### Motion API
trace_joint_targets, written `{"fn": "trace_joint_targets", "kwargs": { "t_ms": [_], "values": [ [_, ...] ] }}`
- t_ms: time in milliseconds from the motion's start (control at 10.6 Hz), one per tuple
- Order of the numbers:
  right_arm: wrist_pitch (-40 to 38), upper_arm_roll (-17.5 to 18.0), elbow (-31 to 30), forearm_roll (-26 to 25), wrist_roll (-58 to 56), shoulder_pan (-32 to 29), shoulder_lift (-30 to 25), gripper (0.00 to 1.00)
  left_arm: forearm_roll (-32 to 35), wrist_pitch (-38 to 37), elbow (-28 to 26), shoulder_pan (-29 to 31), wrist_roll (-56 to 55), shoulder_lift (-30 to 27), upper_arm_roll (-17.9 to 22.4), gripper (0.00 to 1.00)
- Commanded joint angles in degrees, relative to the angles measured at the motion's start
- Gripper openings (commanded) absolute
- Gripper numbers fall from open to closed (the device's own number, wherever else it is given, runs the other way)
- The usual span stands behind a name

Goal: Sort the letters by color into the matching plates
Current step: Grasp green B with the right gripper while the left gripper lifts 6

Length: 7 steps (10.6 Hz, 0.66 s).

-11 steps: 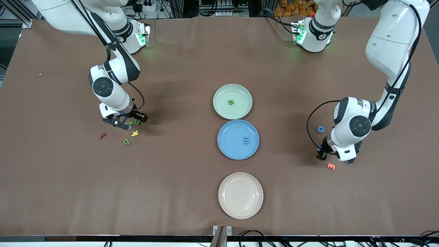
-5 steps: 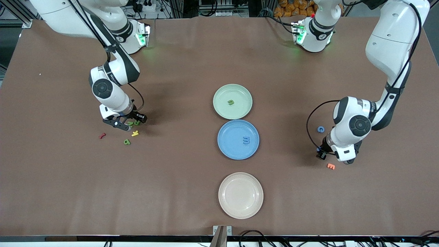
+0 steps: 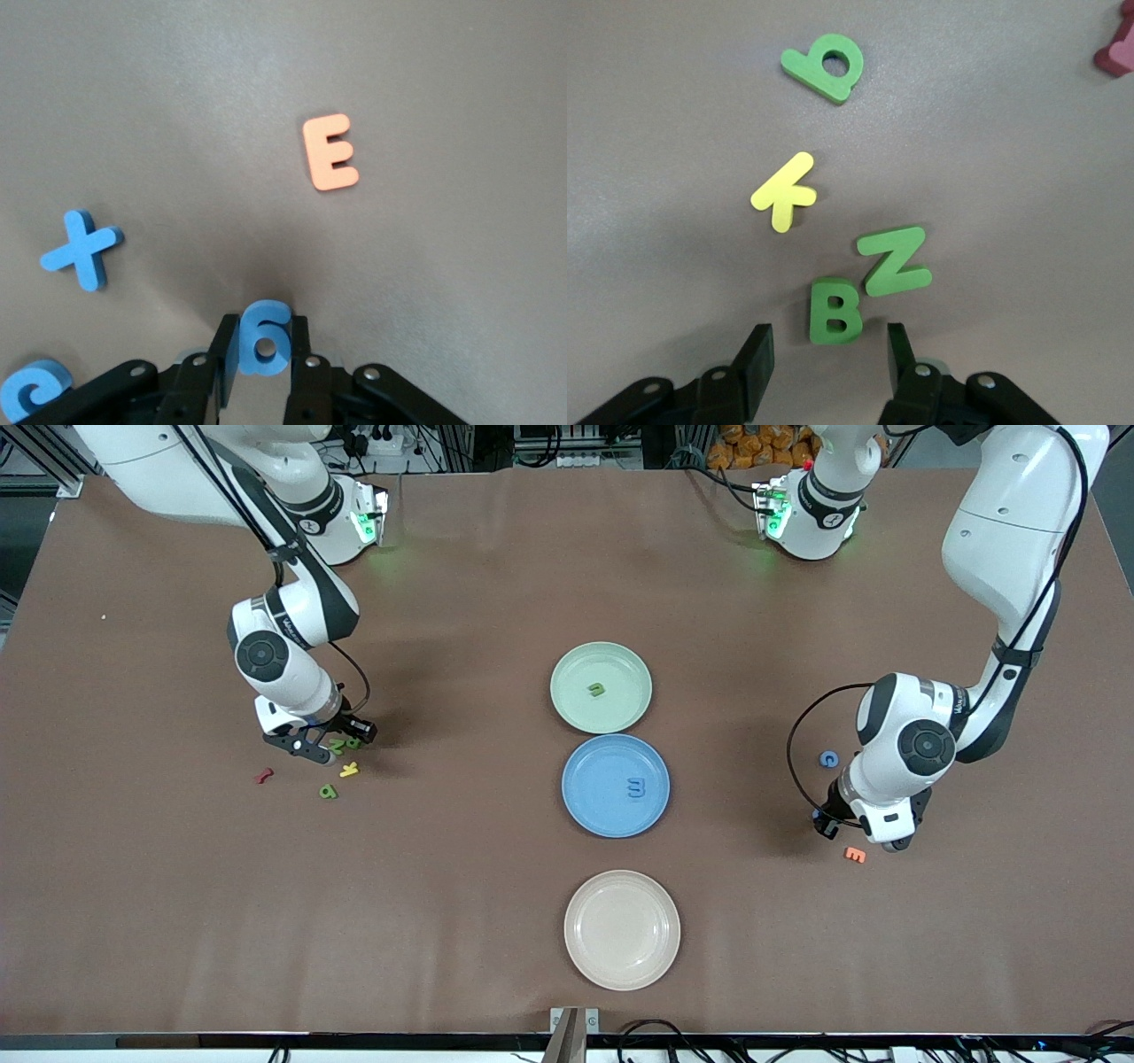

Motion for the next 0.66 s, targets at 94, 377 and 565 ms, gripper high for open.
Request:
{"fn": "trace_joint_targets", "kwargs": {
  "t_ms": [94,377,565],
  "values": [
    [2.2,0.4,-0.1,0.9,-1.4,-1.1,1.1,0.57,0.5,-0.2,0.0,0.0,-0.1,-1.7,-2.7,0.0],
    [2.2,0.3,-0.1,0.9,-1.4,-1.1,1.2,0.56,0.5,-0.2,0.0,-0.1,-0.9,-2.0,-5.7,0.0],
    [2.2,0.3,-0.1,0.8,-1.4,-1.1,1.2,0.55,0.5,-0.2,0.0,-2.1,-4.6,-1.9,-7.4,0.0]
  ]
}}
